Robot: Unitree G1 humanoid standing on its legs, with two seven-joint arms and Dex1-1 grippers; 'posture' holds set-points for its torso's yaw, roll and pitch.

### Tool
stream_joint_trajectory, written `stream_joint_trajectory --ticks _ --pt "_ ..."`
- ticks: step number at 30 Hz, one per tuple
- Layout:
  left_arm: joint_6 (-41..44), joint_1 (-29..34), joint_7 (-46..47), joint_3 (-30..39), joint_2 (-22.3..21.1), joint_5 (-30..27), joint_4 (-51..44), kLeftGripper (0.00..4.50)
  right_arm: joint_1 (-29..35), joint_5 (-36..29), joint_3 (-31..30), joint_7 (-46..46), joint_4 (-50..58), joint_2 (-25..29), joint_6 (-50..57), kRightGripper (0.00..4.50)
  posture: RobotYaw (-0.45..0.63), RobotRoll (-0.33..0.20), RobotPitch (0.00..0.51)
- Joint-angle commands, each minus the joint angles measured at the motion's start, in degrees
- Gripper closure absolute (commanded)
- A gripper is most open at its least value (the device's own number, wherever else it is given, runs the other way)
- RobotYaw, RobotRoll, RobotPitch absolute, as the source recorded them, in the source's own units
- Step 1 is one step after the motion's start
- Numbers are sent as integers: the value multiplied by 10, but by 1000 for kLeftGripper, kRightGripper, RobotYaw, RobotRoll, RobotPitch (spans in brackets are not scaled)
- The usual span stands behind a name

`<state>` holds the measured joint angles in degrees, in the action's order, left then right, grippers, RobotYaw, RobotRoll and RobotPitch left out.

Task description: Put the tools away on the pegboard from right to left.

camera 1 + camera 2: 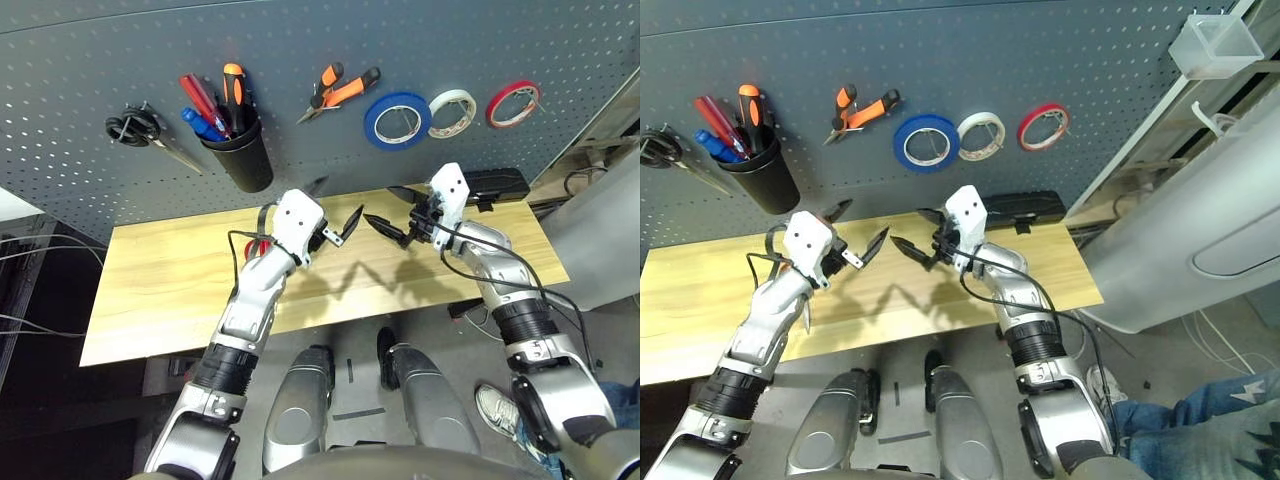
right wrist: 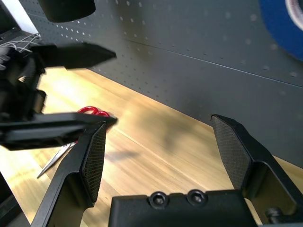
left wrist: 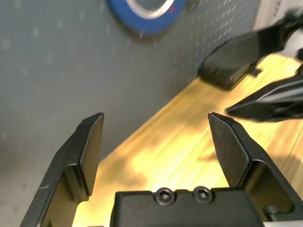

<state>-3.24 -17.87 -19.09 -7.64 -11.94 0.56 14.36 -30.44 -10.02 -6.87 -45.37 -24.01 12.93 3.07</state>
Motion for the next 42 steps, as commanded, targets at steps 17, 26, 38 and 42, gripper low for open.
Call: stream_joint_trajectory --ticks 17,26,38,42 --pt "32 -70 155 131 -79 9 345 10 -27 39 -46 1 -28 -34 30 0 151 0 245" --pt "46 -58 147 121 -82 14 381 10 -25 39 -45 -6 -20 -33 34 0 152 0 242" --pt "154 -55 112 100 -67 22 409 1216 -37 26 -40 -14 -12 -46 36 0 150 0 238" --pt "197 -50 100 113 -60 4 395 2609 -37 24 -40 -20 -6 -50 41 0 154 0 238"
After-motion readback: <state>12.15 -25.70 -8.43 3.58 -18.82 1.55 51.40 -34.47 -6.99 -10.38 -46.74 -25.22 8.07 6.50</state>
